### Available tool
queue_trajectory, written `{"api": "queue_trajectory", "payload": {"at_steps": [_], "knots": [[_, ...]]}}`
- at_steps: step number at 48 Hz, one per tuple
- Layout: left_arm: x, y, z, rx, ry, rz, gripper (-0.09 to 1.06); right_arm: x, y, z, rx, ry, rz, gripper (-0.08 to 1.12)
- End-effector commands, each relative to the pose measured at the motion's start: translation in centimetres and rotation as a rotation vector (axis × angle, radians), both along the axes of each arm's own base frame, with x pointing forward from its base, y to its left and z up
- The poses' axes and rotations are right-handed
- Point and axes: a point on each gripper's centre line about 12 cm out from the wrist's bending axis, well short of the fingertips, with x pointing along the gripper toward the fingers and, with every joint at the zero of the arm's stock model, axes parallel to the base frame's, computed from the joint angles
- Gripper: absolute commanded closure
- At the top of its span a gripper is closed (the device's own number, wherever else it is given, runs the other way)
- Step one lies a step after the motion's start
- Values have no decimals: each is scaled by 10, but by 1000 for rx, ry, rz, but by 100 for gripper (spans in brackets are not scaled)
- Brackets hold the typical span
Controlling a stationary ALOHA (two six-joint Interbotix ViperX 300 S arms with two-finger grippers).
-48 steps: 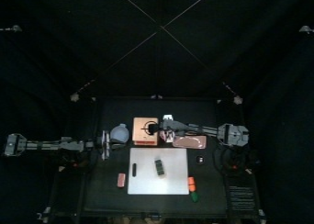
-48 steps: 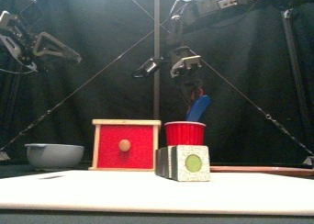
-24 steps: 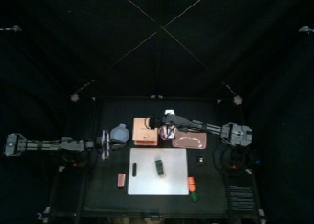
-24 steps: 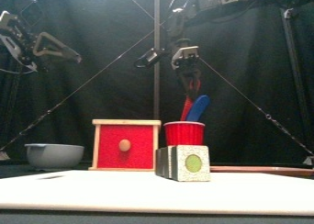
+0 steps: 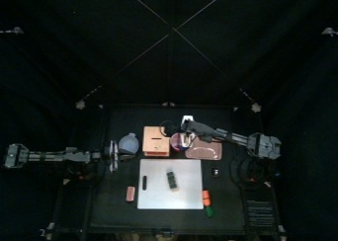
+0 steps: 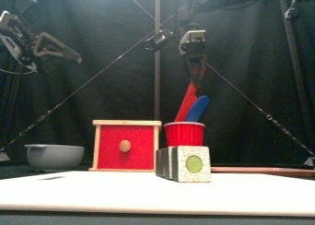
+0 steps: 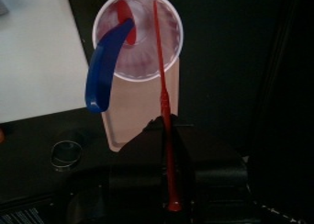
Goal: Place sushi on board then cut the sushi with the knife then place the pieces on the plate
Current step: Grasp knife edge with left hand
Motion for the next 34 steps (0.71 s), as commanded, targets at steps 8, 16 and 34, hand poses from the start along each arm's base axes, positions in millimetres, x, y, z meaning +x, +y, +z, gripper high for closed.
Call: {"api": "queue_trajectory", "payload": {"at_steps": [8, 16, 34], "knots": [[5, 1, 14, 12, -36, 1, 41, -40, 15, 55, -42, -139, -17, 70], [8, 1, 22, 15, -58, -1, 41, -58, 29, 64, -46, -166, -21, 70], [14, -2, 43, 17, -111, -18, 41, -79, 69, 87, -72, -335, 19, 70]]}}
